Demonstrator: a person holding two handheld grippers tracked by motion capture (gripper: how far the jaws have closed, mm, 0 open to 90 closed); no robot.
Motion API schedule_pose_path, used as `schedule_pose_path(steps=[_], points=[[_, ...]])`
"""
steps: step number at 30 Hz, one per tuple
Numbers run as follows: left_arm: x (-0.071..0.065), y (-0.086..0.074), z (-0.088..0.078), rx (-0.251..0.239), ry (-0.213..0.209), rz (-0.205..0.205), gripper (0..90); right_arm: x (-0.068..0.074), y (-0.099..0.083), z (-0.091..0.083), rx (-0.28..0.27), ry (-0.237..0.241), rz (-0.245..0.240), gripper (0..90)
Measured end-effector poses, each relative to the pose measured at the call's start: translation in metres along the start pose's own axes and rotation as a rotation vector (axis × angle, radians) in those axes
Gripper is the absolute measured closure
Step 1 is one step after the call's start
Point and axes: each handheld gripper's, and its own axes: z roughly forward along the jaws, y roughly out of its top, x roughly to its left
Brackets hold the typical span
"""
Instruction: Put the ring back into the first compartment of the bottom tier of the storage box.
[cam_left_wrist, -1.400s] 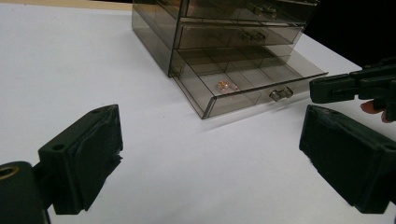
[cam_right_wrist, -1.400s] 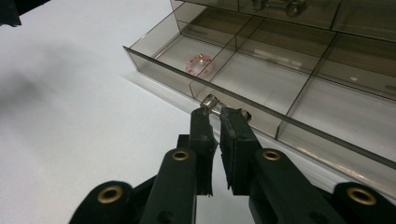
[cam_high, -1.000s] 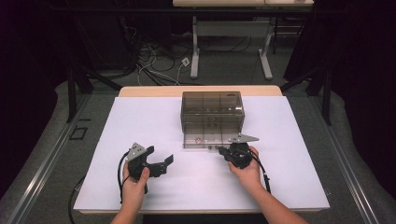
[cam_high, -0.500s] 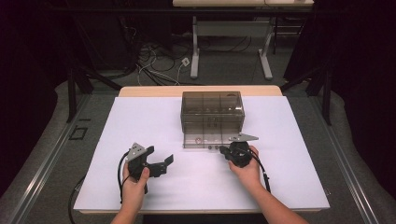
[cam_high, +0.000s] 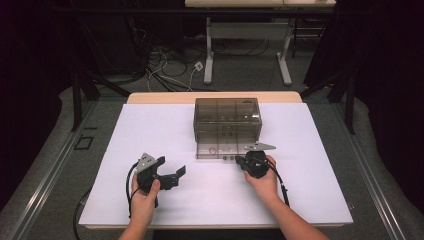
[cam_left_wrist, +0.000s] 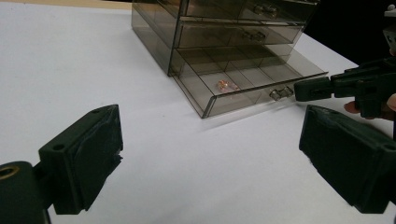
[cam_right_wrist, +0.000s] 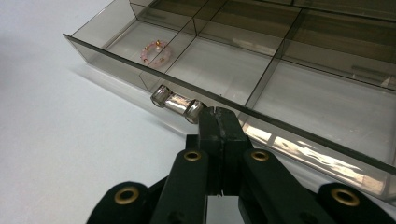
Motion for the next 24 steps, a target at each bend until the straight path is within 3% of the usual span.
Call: schedule_pose_path(steps=[24], points=[[0.0003, -0.0002, 0.0001, 0.001, 0.001, -0.002, 6.4, -0.0030, 0.0010, 0.0040, -0.010, -0.005, 0.015, 90.0]])
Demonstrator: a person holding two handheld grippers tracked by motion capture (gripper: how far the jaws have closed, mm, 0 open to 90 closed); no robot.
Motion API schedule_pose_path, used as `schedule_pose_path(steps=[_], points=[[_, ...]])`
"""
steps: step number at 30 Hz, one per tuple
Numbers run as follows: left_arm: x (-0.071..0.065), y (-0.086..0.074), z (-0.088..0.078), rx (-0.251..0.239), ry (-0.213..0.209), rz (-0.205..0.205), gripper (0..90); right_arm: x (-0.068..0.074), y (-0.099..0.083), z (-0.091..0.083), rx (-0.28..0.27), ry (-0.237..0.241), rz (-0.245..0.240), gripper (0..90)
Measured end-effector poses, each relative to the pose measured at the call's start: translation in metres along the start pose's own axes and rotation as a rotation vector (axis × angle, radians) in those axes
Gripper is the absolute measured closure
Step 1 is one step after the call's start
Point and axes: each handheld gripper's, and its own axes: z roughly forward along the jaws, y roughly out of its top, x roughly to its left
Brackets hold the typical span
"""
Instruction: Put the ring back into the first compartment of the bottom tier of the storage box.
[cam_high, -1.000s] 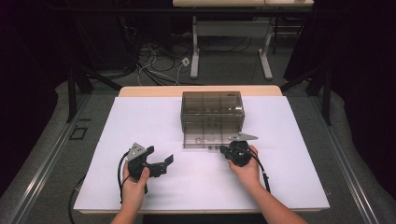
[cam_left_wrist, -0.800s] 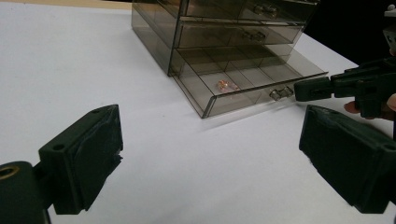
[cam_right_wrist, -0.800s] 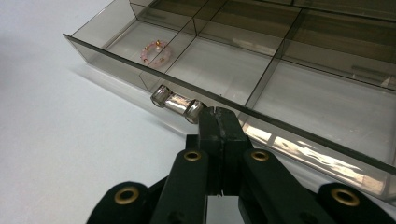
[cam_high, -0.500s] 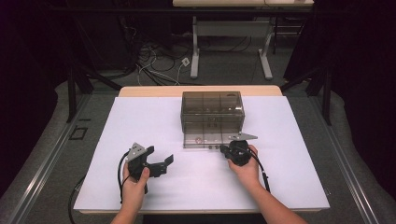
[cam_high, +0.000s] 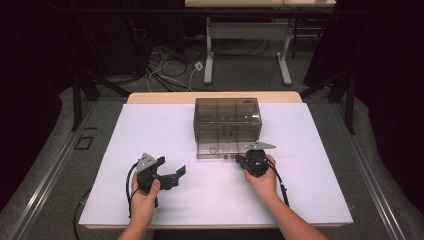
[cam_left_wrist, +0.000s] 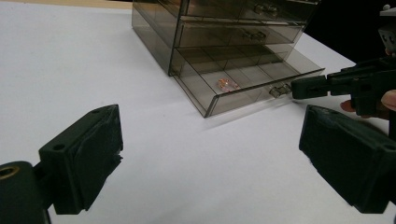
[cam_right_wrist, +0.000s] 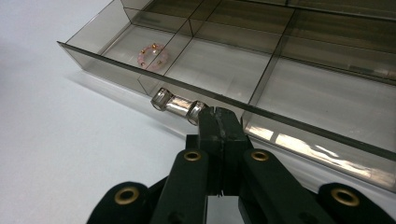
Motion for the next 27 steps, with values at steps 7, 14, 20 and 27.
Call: schedule_pose_path(steps=[7, 14, 20, 27], points=[[0.000, 0.000, 0.000, 0.000, 0.000, -0.001, 6.4, 0.001, 0.002, 0.003, 0.001, -0.004, 0.005, 90.0], [0.000, 0.000, 0.000, -0.001, -0.001, -0.001, 6.4, 0.001, 0.004, 0.005, 0.001, -0.005, 0.019, 90.0], [0.000, 0.000, 0.000, -0.001, -0.002, -0.002, 6.4, 0.001, 0.008, 0.008, -0.002, -0.012, 0.025, 90.0], [0.000, 0.000, 0.000, 0.001, -0.002, -0.002, 6.5, -0.001, 0.009, 0.012, 0.003, -0.026, 0.038, 90.0]])
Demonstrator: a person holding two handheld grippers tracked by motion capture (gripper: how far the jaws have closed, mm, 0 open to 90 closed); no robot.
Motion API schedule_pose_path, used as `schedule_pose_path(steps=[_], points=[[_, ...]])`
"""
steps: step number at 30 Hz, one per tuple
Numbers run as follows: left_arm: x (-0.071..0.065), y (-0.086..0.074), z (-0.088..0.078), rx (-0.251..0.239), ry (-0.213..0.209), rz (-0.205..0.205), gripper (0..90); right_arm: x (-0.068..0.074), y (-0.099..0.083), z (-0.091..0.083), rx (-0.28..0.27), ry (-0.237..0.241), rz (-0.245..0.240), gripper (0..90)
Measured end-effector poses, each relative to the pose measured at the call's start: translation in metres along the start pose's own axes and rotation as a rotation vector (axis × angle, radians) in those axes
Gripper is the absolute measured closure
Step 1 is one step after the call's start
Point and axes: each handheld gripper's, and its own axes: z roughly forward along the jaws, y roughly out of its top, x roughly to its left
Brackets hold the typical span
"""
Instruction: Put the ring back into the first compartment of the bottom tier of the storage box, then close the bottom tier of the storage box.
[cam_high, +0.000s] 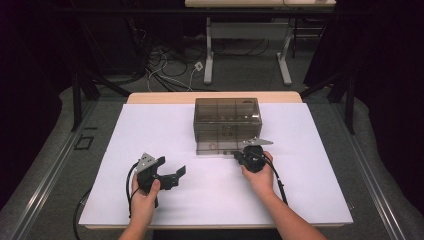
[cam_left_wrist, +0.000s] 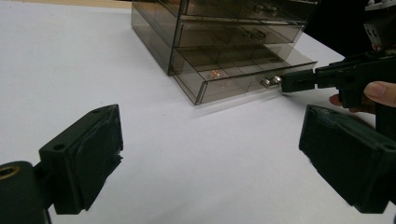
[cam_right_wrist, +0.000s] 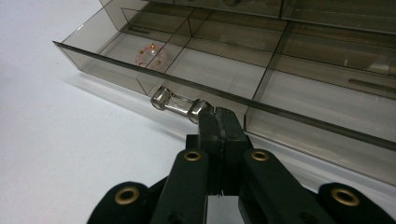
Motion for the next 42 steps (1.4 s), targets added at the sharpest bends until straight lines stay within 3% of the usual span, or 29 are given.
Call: schedule_pose_path(steps=[35, 42], points=[[0.003, -0.001, -0.001, 0.000, 0.002, -0.009, 6.5, -0.004, 0.015, 0.016, -0.013, -0.052, 0.006, 90.0], [0.004, -0.001, -0.002, -0.002, 0.004, -0.009, 6.5, -0.006, 0.017, 0.019, -0.024, -0.047, 0.035, 90.0]])
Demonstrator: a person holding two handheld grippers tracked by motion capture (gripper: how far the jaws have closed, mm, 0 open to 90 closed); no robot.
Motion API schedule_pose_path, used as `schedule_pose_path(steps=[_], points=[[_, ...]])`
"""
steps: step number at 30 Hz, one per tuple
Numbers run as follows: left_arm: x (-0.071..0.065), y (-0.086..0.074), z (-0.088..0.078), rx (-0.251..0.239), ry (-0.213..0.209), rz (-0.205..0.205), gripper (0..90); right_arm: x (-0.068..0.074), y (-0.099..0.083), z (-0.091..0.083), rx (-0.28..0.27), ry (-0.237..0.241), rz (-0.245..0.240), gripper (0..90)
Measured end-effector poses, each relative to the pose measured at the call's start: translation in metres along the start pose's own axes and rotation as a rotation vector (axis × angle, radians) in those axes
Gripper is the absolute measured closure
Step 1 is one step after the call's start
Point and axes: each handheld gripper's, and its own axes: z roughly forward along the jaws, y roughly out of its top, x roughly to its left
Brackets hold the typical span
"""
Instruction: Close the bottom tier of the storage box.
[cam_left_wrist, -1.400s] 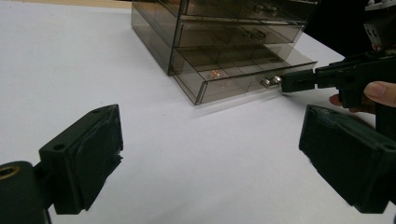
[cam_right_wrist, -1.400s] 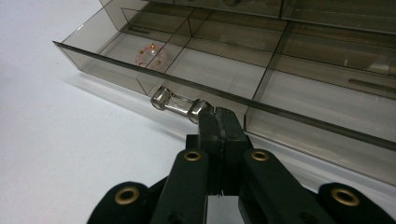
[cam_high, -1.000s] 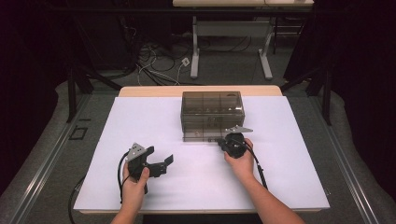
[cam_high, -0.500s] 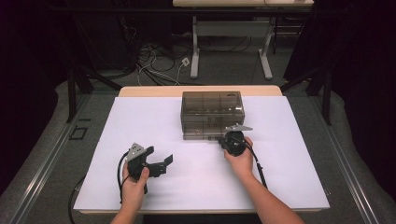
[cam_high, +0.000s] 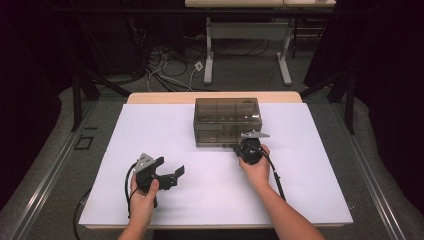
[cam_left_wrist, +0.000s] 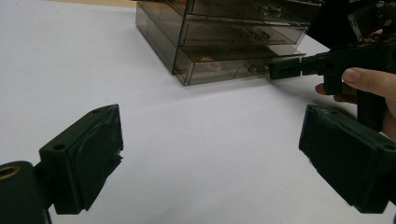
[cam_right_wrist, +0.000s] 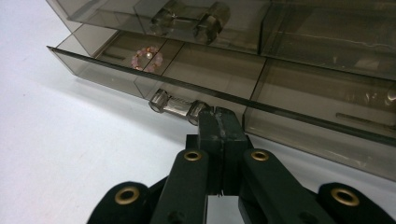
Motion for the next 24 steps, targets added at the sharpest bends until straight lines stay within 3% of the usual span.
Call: schedule_pose_path(steps=[24], points=[[0.0025, -0.0013, -0.0020, 0.000, 0.006, -0.005, 6.5, -0.0068, 0.0078, 0.0058, 0.003, -0.049, 0.018, 90.0]])
